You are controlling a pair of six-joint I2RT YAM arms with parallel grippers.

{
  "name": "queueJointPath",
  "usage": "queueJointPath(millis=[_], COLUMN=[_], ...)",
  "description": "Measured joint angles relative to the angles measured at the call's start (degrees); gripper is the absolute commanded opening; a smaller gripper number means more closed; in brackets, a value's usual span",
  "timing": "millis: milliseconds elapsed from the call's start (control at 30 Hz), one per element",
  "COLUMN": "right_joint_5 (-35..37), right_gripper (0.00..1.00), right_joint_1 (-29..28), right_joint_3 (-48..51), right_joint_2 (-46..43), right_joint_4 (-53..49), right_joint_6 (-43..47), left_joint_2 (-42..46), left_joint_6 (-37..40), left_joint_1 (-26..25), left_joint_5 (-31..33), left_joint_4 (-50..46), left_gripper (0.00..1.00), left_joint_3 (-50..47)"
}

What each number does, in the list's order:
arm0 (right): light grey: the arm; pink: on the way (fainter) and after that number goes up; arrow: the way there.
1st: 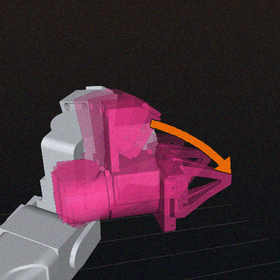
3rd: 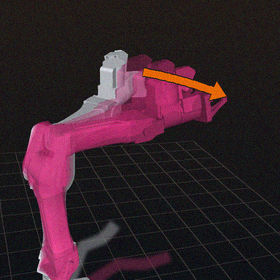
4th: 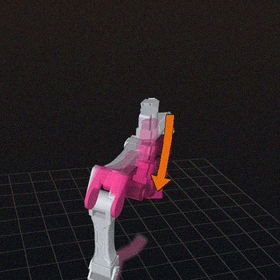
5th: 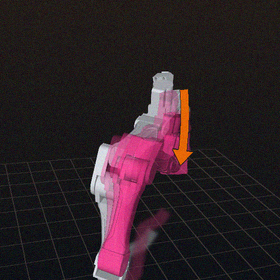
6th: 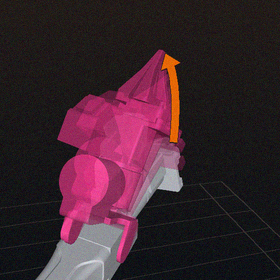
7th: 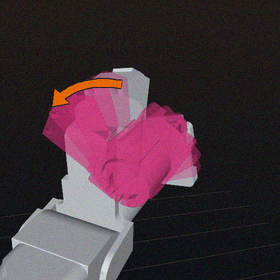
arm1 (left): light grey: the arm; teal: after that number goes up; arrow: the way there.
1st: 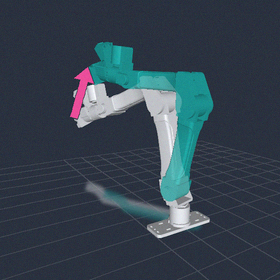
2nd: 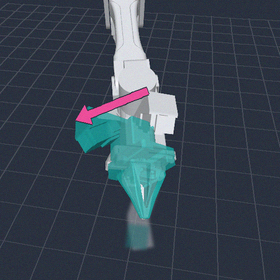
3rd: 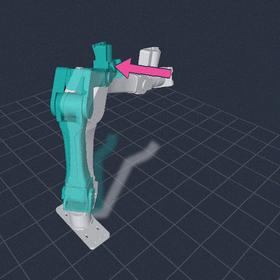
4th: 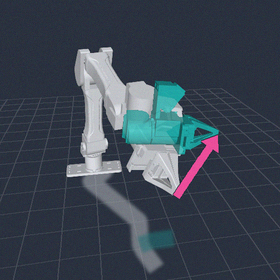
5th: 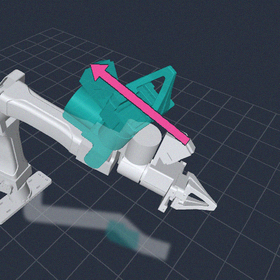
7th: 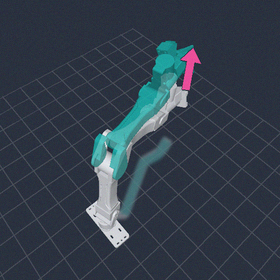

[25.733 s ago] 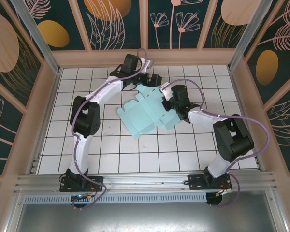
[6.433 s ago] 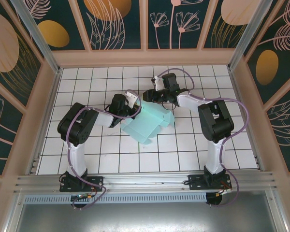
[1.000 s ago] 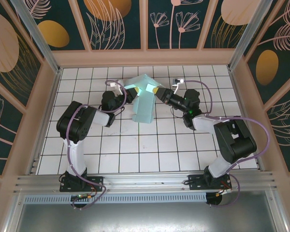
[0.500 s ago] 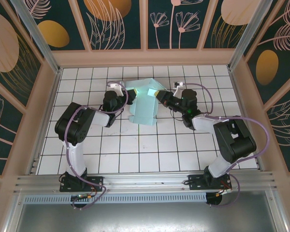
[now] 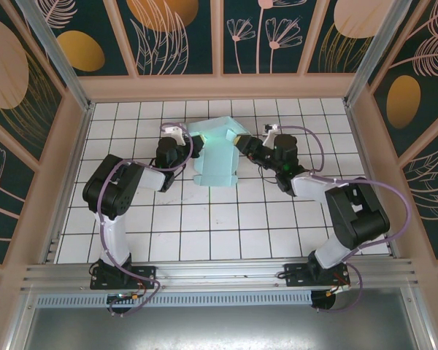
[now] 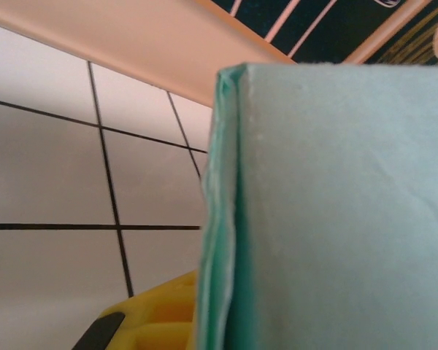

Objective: Fold the paper box

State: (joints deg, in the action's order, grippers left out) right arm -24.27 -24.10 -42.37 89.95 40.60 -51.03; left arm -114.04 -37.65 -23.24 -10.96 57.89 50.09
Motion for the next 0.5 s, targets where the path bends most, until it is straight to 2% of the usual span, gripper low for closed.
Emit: queueJointPath(millis=[333,500], right_joint_5=[15.26,20.37], right_gripper=[0.47,0.47], right_joint_1=[-0.5,-4.42], right_joint_3=[-0.57,-8.98], right_joint_2=[-13.2,-13.38], right_joint_4=[-12.76,-21.51], right_joint_6=[8.5,14.1], left_joint_2=[0.02,0.04], left_joint_6=[0.39,1.75], left_joint_1=[0.0,-0.02], left_joint_5=[8.55,12.26], left_joint_4=[-6.84,-9.05], left_gripper=[0.0,0.0], left_joint_3=[0.09,0.39])
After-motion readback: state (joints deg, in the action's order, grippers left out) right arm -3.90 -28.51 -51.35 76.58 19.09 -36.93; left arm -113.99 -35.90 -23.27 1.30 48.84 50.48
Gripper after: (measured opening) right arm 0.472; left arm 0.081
